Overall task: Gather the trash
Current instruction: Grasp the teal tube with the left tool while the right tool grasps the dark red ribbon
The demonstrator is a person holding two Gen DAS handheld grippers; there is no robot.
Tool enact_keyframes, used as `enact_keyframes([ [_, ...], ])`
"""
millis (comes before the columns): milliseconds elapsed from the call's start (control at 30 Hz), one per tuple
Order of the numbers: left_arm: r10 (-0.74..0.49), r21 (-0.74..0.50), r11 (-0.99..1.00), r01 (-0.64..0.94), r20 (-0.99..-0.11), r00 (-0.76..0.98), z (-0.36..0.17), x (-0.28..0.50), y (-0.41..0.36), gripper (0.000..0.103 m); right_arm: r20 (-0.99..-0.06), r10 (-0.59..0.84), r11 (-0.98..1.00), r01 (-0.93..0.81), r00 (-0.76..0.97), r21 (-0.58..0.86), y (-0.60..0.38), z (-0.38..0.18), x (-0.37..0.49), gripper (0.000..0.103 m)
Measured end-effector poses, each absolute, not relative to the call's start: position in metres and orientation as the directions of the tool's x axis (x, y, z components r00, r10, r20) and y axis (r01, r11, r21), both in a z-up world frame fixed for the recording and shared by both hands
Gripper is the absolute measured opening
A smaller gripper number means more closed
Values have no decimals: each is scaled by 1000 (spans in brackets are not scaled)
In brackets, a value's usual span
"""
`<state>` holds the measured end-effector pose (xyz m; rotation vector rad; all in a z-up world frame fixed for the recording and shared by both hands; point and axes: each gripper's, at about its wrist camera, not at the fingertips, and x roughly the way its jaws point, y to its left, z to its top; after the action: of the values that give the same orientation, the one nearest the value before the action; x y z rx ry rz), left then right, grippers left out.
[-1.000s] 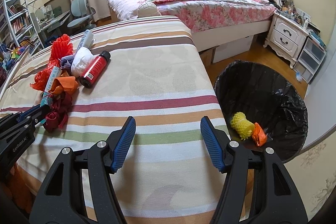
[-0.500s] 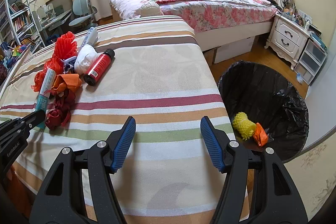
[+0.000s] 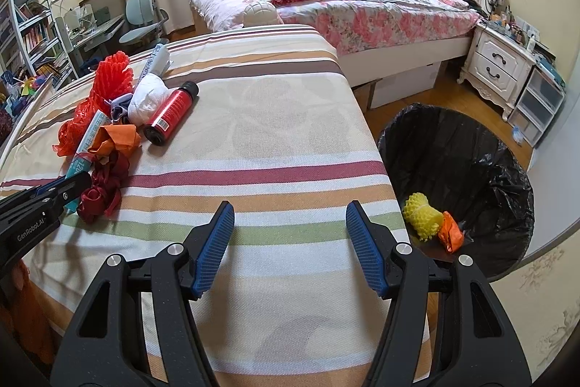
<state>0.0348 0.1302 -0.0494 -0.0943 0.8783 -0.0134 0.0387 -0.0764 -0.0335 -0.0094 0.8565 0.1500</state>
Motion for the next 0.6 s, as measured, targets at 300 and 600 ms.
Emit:
enact_keyframes([
  [300, -61, -85, 996, -3, -748, 661, -43, 21, 130, 5, -753, 119, 990, -134, 647, 41, -76, -34, 38, 63],
  [600, -35, -80, 996, -33, -725, 688, -31, 0, 146, 5, -748, 147, 983, -177, 648, 40, -60, -26, 31, 63],
])
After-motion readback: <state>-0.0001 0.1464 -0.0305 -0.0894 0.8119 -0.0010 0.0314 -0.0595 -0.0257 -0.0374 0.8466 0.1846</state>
